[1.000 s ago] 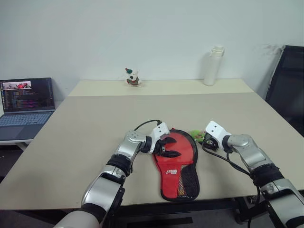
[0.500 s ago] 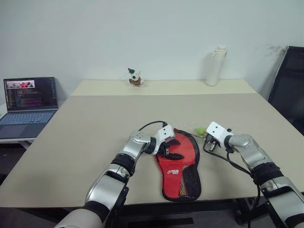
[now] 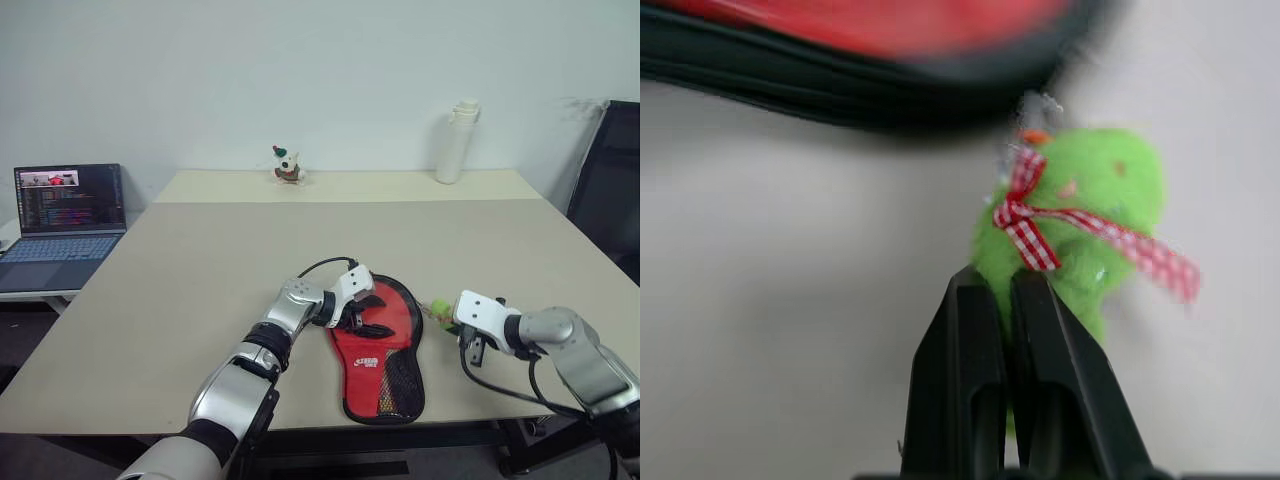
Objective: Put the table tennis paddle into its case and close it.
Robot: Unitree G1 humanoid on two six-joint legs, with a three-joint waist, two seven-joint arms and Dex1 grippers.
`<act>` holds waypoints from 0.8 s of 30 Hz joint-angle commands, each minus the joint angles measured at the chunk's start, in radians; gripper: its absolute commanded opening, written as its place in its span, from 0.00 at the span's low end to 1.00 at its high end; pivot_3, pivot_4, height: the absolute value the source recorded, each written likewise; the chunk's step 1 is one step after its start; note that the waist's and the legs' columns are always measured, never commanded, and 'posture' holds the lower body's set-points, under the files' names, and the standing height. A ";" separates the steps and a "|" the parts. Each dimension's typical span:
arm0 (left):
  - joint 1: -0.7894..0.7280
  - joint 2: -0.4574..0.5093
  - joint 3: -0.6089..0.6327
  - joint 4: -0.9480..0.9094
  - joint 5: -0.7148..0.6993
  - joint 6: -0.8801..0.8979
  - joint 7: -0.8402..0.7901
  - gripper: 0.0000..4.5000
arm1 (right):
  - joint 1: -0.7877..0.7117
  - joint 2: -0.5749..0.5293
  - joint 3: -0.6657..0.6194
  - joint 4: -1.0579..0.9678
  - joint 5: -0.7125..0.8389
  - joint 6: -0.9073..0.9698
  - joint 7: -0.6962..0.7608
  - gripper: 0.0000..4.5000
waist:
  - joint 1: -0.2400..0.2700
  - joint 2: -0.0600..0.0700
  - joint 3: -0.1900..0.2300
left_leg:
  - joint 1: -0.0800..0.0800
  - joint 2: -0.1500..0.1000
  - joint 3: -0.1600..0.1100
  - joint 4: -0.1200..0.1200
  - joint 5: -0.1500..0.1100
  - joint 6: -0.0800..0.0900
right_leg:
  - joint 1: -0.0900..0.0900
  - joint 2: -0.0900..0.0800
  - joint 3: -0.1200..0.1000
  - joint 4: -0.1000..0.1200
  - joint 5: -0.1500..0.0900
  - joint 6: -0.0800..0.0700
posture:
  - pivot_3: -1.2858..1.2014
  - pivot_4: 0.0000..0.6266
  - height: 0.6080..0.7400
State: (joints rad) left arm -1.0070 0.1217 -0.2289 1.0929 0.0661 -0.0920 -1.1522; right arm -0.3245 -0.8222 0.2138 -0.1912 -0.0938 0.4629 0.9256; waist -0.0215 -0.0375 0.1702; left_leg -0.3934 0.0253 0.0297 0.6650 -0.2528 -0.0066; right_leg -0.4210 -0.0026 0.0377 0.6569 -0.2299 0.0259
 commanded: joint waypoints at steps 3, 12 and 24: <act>-0.005 -0.037 -0.024 0.053 0.040 0.019 0.025 0.82 | 0.076 -0.052 -0.027 -0.195 0.040 0.098 0.049 0.00 | 0.000 0.000 0.000 | 0.000 0.000 0.000 0.000 0.000 0.000 | 0.000 0.000 0.000 0.000 0.000 0.000 | 0.52 0.24 1.00; -0.029 -0.087 -0.017 0.079 0.048 0.016 0.055 0.82 | 0.241 -0.184 -0.100 -0.366 0.147 0.161 0.142 0.00 | 0.007 -0.001 0.000 | -0.001 0.000 0.000 0.000 0.000 0.000 | 0.000 0.000 -0.001 -0.002 0.000 0.000 | 0.52 0.24 1.00; -0.013 -0.080 -0.030 0.091 0.069 0.007 0.051 0.82 | 0.494 -0.271 -0.213 -0.616 0.393 0.285 0.229 0.00 | 0.022 0.000 0.000 | -0.005 0.000 -0.002 -0.001 -0.001 0.000 | 0.000 0.000 -0.003 -0.009 0.000 0.000 | 0.52 0.24 1.00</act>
State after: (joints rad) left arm -1.0440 0.0363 -0.2305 1.1478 0.0948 -0.1014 -1.1027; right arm 0.1311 -1.0727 0.0154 -0.7331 0.2310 0.7271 1.1020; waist 0.0001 -0.0380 0.1699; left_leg -0.3984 0.0252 0.0278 0.6636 -0.2536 -0.0061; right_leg -0.4205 -0.0025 0.0342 0.6472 -0.2300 0.0261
